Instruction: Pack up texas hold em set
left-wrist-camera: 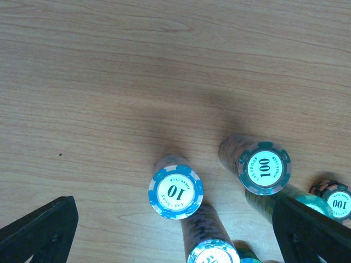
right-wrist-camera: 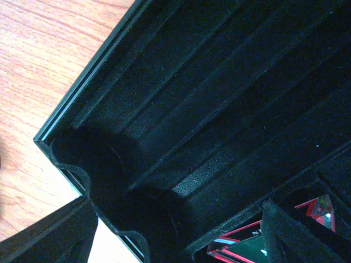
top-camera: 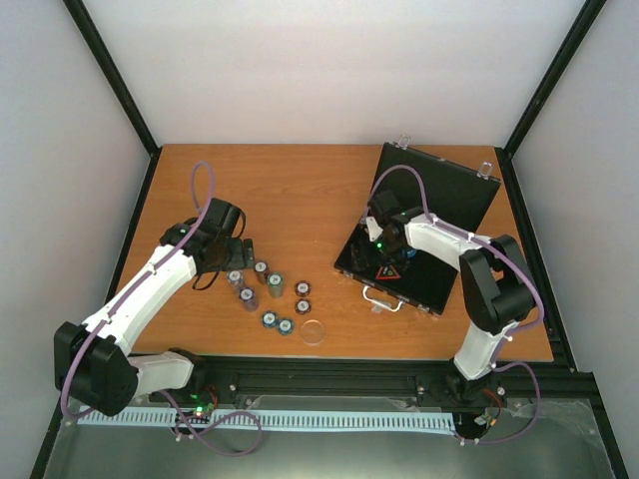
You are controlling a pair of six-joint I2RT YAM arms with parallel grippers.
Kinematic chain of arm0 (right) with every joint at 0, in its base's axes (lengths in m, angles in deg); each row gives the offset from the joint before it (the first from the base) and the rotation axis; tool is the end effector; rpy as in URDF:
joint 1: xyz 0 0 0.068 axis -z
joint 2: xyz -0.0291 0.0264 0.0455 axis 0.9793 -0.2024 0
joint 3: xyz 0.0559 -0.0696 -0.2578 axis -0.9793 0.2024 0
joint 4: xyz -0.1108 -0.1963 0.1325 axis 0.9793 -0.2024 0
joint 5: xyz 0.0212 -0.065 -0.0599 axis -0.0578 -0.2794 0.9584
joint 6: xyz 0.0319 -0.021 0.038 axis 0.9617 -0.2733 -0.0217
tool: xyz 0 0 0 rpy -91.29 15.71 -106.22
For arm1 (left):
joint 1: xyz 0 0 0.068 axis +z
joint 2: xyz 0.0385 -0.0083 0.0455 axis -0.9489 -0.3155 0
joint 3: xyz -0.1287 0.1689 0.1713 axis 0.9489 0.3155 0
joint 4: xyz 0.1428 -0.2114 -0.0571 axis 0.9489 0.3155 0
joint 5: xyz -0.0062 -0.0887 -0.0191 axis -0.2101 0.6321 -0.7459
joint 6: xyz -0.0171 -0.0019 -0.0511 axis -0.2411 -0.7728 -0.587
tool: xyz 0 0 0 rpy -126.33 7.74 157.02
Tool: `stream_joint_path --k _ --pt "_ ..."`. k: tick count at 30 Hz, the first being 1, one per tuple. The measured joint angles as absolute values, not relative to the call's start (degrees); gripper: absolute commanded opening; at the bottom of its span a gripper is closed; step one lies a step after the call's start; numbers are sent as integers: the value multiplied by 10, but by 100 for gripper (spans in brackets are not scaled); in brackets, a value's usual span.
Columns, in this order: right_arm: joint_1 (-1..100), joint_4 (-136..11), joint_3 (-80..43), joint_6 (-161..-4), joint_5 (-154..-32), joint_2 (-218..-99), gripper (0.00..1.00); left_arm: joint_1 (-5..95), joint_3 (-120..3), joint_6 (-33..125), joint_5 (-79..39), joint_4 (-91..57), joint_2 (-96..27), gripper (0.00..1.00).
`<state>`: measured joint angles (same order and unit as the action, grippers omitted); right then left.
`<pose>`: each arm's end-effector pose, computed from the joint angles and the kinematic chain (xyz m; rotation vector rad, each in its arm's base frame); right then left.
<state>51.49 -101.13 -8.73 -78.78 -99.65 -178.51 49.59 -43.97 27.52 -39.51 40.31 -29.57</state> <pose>0.2944 0.1584 0.1759 -0.4668 2.8873 0.4691 0.2097 -0.0773 0.2666 -0.2416 2.6963 0.0065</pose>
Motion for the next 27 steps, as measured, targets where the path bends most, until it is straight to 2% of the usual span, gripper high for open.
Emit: stream_joint_path --k 27 --pt "512 -1059 -83 -780 -849 -1806 85 496 -433 275 -395 398 -296 100"
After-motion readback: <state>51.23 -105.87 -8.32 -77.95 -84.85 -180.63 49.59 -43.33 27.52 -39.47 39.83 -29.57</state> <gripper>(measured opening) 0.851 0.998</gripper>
